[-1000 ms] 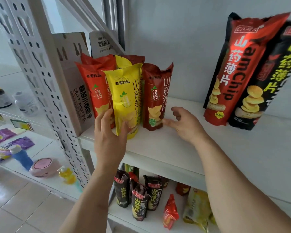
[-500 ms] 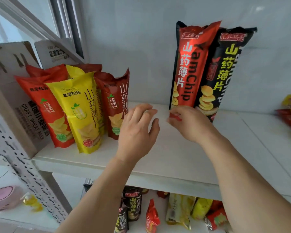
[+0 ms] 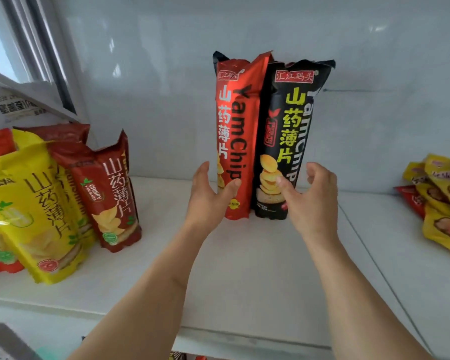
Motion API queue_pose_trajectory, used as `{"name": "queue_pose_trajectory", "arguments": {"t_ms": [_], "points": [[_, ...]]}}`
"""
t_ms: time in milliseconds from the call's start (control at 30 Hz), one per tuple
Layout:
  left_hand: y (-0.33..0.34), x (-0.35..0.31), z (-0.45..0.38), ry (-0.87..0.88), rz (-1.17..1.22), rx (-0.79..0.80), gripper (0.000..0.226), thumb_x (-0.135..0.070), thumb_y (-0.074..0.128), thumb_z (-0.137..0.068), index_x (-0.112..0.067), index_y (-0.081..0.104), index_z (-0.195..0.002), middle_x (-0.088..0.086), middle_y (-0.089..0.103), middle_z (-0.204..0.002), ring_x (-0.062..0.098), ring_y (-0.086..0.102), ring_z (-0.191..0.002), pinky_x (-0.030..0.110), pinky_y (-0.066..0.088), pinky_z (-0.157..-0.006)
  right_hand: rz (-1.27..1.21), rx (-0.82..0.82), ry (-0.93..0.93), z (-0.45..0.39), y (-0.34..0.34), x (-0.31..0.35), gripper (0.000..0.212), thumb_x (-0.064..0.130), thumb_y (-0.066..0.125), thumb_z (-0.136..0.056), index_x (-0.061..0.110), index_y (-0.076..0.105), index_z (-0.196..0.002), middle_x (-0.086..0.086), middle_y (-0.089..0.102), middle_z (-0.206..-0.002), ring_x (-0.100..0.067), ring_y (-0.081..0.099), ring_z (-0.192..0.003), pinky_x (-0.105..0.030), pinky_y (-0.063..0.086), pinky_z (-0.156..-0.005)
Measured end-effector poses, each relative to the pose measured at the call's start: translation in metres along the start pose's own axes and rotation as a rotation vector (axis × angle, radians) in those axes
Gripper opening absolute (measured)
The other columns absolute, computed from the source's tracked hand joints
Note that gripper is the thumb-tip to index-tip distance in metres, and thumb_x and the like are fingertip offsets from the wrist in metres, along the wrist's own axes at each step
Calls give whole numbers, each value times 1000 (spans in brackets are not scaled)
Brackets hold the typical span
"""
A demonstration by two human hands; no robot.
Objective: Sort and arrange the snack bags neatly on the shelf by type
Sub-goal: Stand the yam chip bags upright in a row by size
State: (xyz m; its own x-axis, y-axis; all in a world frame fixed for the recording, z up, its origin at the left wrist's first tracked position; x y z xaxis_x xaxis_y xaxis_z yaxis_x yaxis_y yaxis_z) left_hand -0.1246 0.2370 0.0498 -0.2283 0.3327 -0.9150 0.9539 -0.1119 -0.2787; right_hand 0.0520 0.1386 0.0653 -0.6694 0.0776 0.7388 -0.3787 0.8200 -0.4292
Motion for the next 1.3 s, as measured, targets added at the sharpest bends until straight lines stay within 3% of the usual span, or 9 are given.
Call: {"name": "queue_pose_trajectory", "arguments": {"t_ms": [100,167,233,300,533,667,867,1100,1300], "points": [[12,-5,-6,-44,59,55,94,-45,72,-87,-24,15,-159,-5,31,-160,11,35,-142,26,37,-99,-99,39,109,-10,15,-13,91,61,71,-76,22,29,-147,-3,37,-145,-20,40,-133,-36,46,-97],[17,-3,-10,-47,89,75,84,-39,75,-87,-25,26,-154,-16,47,-145,-5,48,-125,14,41,-92,-149,69,154,-16,26,-21,99,67,71,-72,24,26,-149,-2,37,-146,-20,40,-134,-41,50,-95],[21,0,-13,-25,94,103,62,-29,76,-87,-29,38,-136,-29,54,-116,-25,55,-95,0,45,-70,-177,100,175,-17,35,-27,91,64,72,-72,26,32,-145,1,46,-142,-17,48,-128,-35,47,-93],[22,5,-18,-29,93,116,57,-23,77,-87,-34,40,-129,-30,55,-107,-31,53,-84,-1,46,-62,-213,105,167,-17,42,-32,75,64,71,-70,33,44,-132,6,57,-129,-14,57,-117,-34,50,-87],[10,14,-24,-74,58,119,82,-39,82,-80,-28,40,-148,-5,44,-138,15,52,-123,36,52,-98,-248,117,140,-14,45,-35,53,48,74,-80,30,52,-125,8,62,-121,-11,59,-105,-19,39,-71],[5,13,-21,-52,50,137,69,-39,81,-80,-33,46,-139,-7,44,-133,15,52,-121,37,52,-97,-250,133,141,-12,44,-33,51,46,73,-82,28,52,-126,12,63,-115,-8,59,-100,-11,37,-67],[-19,18,-10,-79,99,139,62,-34,82,-80,-40,45,-130,-24,61,-111,0,57,-104,17,47,-74,-242,170,113,-5,48,-25,53,45,73,-83,30,51,-129,17,61,-110,-3,58,-93,-6,35,-68],[-42,24,-2,-114,106,108,75,-37,82,-77,-30,43,-140,-14,59,-120,13,56,-112,34,50,-89,-256,209,87,0,58,-15,53,44,72,-84,30,51,-131,18,60,-108,-6,59,-99,-10,38,-70],[-59,32,6,-130,154,101,76,-34,83,-75,-33,40,-137,-23,57,-111,2,56,-99,33,49,-86,-303,210,79,5,77,-6,48,51,71,-82,44,52,-126,23,65,-114,-4,62,-108,-23,48,-87]]}}
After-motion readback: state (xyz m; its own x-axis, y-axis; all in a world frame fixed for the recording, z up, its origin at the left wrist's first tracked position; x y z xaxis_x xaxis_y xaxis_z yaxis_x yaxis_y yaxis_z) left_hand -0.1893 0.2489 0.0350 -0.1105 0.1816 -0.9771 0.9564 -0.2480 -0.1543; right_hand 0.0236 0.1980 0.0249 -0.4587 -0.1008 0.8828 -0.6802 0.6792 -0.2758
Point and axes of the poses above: each hand's wrist, its own z-axis away from the middle knuckle, its own y-axis out of the palm, x = y × z, the point moved 2 cm from there along -z, towards the middle knuckle
